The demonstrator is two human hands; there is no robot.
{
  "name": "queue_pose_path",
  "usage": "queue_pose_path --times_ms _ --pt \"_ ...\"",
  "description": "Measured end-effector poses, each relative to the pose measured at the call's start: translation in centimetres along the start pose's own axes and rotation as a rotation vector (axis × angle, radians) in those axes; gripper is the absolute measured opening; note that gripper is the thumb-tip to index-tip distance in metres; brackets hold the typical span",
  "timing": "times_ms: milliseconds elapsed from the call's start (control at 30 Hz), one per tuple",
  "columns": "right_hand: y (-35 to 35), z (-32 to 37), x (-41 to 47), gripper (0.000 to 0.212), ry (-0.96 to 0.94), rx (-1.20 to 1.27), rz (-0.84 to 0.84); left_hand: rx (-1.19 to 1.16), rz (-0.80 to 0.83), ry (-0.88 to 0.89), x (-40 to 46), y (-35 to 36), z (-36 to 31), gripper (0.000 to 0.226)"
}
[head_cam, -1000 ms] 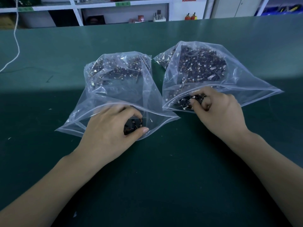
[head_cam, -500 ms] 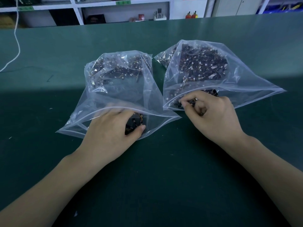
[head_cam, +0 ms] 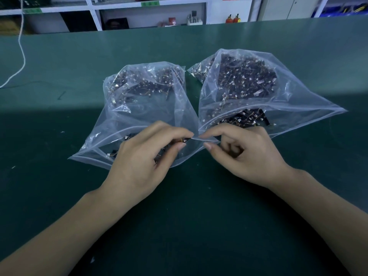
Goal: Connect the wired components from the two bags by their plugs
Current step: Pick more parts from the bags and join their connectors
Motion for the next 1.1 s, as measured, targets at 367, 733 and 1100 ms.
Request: queue_pose_path --times_ms 367,733,1100 --pt "0.5 1.1 0.1 0.016 0.005 0.021 -0.033 -0.436 0.112 -0.245 -0.1 1.5 1.0 0.034" --pt "0.6 1.7 0.4 0.008 -0.109 -0.042 0.012 -0.585 0.199 -0.382 -0.3 2.0 1.3 0.031" --pt "0.3 0.8 0.1 0.011 0.05 -0.051 0.008 -0.157 -0.05 -0.072 -0.4 0.1 -0.4 0.01"
Point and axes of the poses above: each hand's wrist, its own x-axis towards the middle knuckle, its own y-axis out of the palm, z = x × y, the point moved 7 cm from there along x, towards the middle knuckle, and after that the axes turned 13 degrees about -y, right-handed, at the moved point
